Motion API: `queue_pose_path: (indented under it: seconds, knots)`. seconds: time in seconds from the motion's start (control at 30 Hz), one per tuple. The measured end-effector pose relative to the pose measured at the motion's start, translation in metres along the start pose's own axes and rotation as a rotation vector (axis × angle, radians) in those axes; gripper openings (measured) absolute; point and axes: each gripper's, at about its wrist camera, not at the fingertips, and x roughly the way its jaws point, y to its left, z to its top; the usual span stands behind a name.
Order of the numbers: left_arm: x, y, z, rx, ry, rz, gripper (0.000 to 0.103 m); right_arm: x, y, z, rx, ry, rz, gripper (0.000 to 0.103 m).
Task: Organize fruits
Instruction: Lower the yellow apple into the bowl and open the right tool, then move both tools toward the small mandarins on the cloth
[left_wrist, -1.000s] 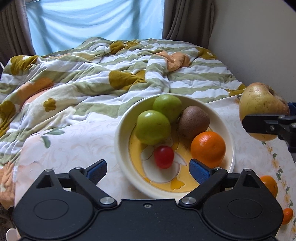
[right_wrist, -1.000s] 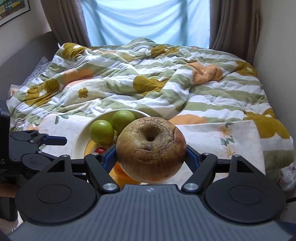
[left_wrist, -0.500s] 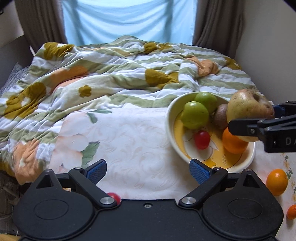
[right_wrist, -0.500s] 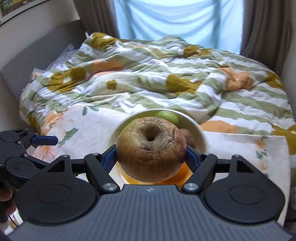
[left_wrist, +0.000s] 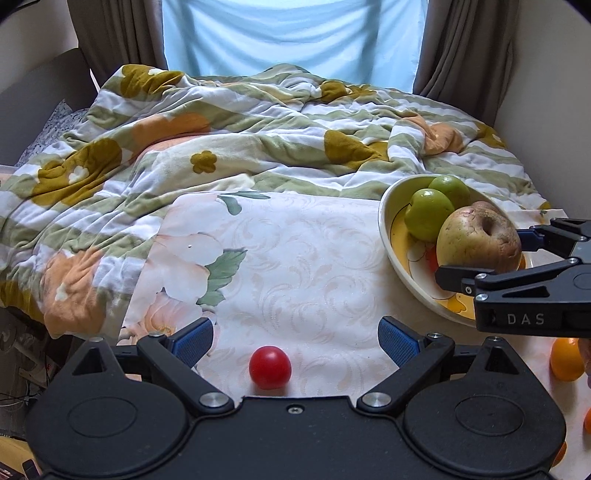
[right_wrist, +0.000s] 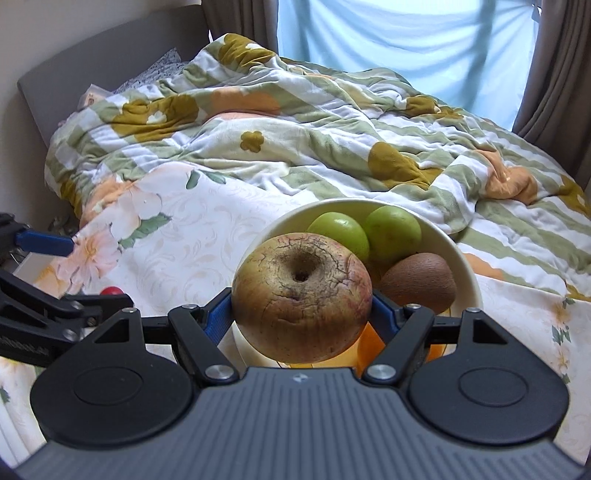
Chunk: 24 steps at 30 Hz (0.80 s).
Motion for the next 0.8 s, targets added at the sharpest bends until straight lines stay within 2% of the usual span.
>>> queue_pose_path:
  seconds: [0.23, 0.3, 0.43, 0.8]
  knots:
    - [-0.002, 0.000, -0.003, -0.003, 0.000, -0.008, 0.098, 0.006, 0.005, -0.007, -0.025, 0.011, -0.015, 0.091]
    - [-0.003, 0.000, -0.004, -0.007, 0.003, -0.008, 0.098, 0.002, 0.008, -0.007, -0.047, -0.022, -0.035, 0.103]
    - [-0.009, -0.002, -0.007, -0.020, -0.001, -0.019, 0.098, -0.014, 0.013, -0.005, -0.086, -0.090, -0.090, 0.103]
    - [-0.036, -0.002, -0.009, -0.027, -0.028, -0.034, 0.098, -0.041, 0.012, -0.007, -0.023, -0.087, -0.081, 0.103]
